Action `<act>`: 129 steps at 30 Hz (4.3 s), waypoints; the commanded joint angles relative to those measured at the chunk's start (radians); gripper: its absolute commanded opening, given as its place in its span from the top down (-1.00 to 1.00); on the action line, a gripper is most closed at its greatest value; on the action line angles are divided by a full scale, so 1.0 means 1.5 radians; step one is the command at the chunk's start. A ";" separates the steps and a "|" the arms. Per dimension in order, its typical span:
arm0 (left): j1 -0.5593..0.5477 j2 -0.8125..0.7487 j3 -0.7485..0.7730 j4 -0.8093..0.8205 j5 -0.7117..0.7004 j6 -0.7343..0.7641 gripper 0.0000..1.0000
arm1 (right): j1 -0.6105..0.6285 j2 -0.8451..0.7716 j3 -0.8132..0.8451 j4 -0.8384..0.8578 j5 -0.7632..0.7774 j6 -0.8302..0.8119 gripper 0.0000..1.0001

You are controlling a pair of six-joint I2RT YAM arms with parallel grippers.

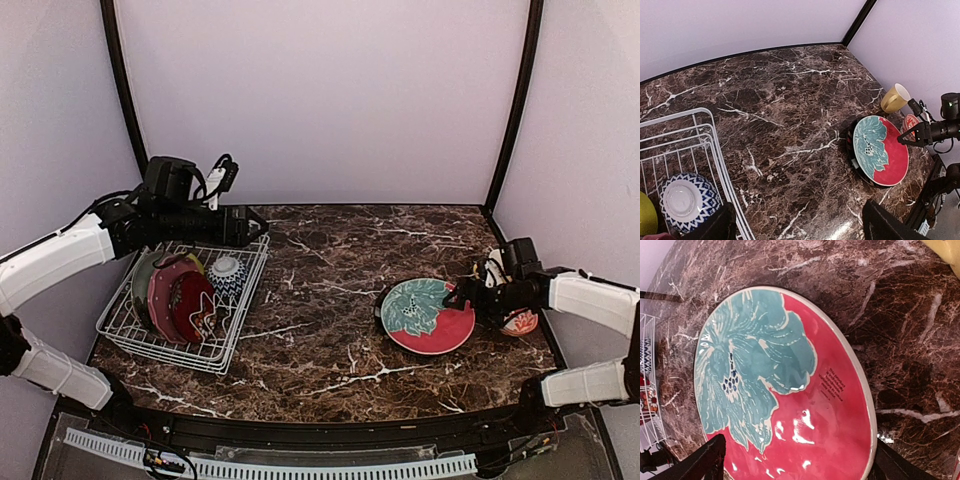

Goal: Unload the mixed dishes from the dish rack
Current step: Place the plate with another plate, then grab the plate from the dish rack, then pass from the left arm to the right

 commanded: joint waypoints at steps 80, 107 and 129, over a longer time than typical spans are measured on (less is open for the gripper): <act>0.316 0.016 0.142 -0.587 -0.203 0.210 0.99 | 0.068 0.033 0.068 0.113 0.005 -0.100 -0.92; 0.143 0.028 0.326 -0.728 -0.537 0.120 0.99 | 0.068 0.042 0.065 0.125 -0.009 -0.089 -0.92; 0.138 -0.148 0.358 -0.407 -0.345 0.101 0.99 | 0.073 0.017 0.092 0.102 -0.020 -0.077 -0.97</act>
